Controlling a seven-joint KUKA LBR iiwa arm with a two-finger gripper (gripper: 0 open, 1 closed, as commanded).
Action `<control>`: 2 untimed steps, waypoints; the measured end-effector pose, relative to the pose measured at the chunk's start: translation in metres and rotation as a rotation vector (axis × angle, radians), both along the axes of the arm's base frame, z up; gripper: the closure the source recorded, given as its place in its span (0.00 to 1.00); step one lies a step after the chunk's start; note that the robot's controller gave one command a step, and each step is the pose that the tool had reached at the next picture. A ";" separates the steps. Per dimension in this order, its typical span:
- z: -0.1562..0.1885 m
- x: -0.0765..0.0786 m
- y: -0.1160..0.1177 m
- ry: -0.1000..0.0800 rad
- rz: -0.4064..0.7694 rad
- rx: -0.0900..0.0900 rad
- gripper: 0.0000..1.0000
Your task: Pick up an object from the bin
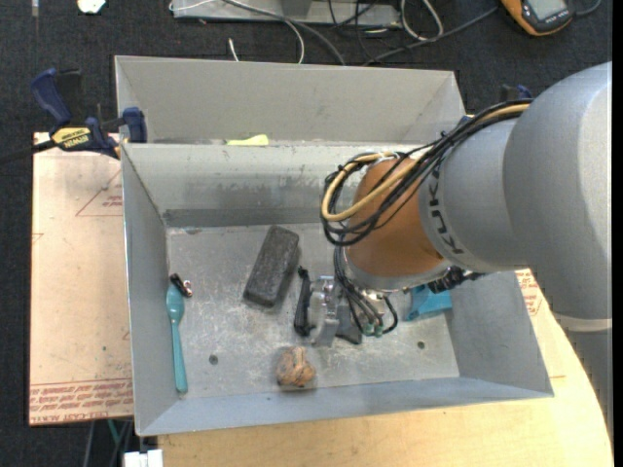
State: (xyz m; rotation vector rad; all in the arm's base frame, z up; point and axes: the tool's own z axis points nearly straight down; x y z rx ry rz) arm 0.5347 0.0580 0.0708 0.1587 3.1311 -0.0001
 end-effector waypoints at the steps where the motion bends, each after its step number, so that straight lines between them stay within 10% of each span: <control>1: 0.054 -0.003 -0.006 0.005 -0.007 -0.001 1.00; 2: 0.130 0.001 -0.004 0.006 0.094 -0.001 1.00</control>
Offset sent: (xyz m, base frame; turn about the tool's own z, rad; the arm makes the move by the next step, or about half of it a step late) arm 0.0040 -0.0028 0.1718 -0.1610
